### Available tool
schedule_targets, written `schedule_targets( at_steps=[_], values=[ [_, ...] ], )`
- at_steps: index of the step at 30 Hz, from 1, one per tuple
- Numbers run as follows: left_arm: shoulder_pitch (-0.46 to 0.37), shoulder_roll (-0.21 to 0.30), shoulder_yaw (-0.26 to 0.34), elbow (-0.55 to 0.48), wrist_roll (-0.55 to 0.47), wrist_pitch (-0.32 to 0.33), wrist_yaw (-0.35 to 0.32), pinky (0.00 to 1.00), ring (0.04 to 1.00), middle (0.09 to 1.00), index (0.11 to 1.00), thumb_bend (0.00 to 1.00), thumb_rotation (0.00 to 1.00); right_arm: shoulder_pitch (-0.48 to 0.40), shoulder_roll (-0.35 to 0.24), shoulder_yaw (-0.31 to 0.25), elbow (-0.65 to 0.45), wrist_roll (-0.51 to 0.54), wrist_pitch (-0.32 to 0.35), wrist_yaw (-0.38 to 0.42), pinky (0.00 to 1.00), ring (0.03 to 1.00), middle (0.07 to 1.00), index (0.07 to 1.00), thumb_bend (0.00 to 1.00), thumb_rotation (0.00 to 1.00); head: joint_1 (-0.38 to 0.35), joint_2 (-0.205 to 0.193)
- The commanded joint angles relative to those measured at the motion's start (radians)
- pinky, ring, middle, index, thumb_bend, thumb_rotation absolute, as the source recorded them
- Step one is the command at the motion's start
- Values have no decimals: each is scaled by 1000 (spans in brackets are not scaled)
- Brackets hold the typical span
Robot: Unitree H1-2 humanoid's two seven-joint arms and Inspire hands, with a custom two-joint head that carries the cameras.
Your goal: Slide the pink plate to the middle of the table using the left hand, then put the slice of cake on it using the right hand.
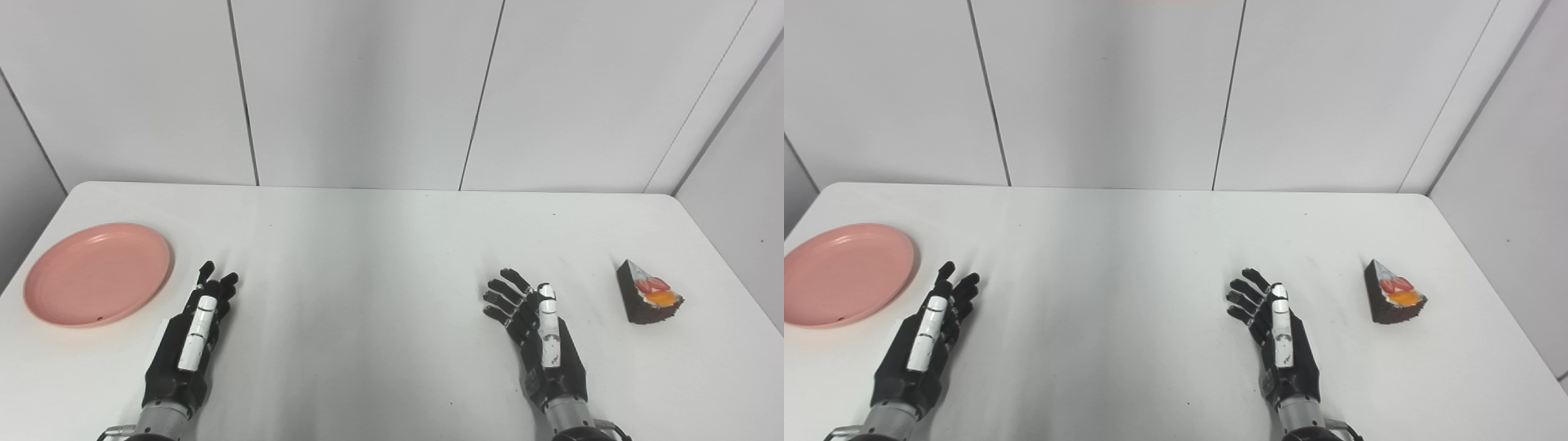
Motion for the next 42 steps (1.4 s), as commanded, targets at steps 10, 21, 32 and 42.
schedule_targets(
  at_steps=[10, 21, 32, 42],
  values=[
    [-9, 7, -13, -14, 0, 26, -16, 1000, 962, 925, 1000, 718, 860, -15, -2, 1, -14, 11, 23, 7, 764, 767, 763, 794, 798, 979, 1, -1],
    [-9, 11, -16, -13, 0, 32, -19, 1000, 963, 931, 1000, 725, 864, -16, -2, -2, -18, 17, 42, 5, 754, 757, 745, 797, 811, 984, 2, -2],
    [-12, 13, -19, -6, 2, 30, -18, 1000, 962, 932, 1000, 726, 861, -21, -7, -1, -9, 21, 46, 6, 752, 756, 745, 804, 813, 989, 1, -7],
    [-10, 16, -24, -7, 10, 28, -18, 1000, 961, 932, 1000, 733, 872, -19, -5, -3, -15, 27, 54, 4, 751, 756, 742, 804, 817, 984, 2, -5]
  ],
)
